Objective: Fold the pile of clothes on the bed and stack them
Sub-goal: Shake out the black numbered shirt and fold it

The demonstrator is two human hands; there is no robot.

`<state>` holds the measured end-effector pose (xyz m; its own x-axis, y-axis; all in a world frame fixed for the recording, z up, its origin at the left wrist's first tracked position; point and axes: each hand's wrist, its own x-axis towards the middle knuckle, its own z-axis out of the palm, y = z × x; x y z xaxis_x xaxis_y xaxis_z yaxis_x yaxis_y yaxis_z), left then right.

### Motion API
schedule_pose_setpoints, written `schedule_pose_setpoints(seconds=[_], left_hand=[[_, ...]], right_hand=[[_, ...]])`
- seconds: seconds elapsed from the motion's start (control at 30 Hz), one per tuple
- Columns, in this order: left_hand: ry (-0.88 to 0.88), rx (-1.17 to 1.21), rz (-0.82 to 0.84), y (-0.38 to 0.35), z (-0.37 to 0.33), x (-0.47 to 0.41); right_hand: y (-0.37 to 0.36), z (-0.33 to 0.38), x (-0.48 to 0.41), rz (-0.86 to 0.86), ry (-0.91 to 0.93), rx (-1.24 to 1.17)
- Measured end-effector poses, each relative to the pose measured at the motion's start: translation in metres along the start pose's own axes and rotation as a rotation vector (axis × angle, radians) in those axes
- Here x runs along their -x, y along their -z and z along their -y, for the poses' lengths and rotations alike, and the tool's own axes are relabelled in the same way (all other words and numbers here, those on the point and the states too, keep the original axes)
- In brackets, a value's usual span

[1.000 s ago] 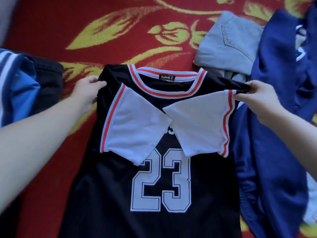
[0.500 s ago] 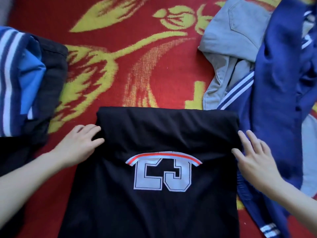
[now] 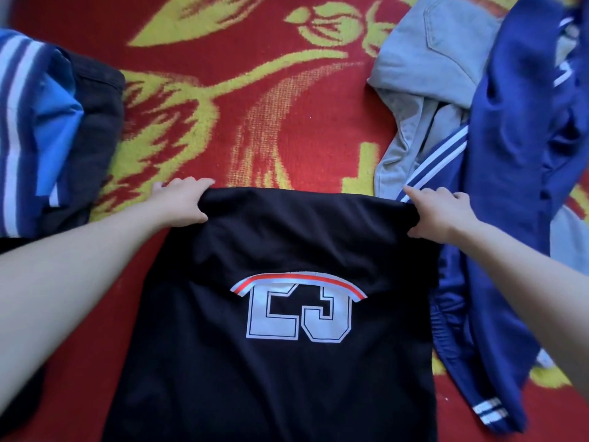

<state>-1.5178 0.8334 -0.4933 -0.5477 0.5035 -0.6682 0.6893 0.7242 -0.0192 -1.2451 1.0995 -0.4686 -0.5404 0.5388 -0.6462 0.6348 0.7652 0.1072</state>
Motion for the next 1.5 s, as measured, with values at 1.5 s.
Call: schedule_pose_setpoints(seconds=[1.5], left_hand=[[-0.107,-0.17,-0.213,-0.082,0.045,0.108]], right_hand=[[-0.108,-0.007,0.117,-0.334,0.037,0.023]])
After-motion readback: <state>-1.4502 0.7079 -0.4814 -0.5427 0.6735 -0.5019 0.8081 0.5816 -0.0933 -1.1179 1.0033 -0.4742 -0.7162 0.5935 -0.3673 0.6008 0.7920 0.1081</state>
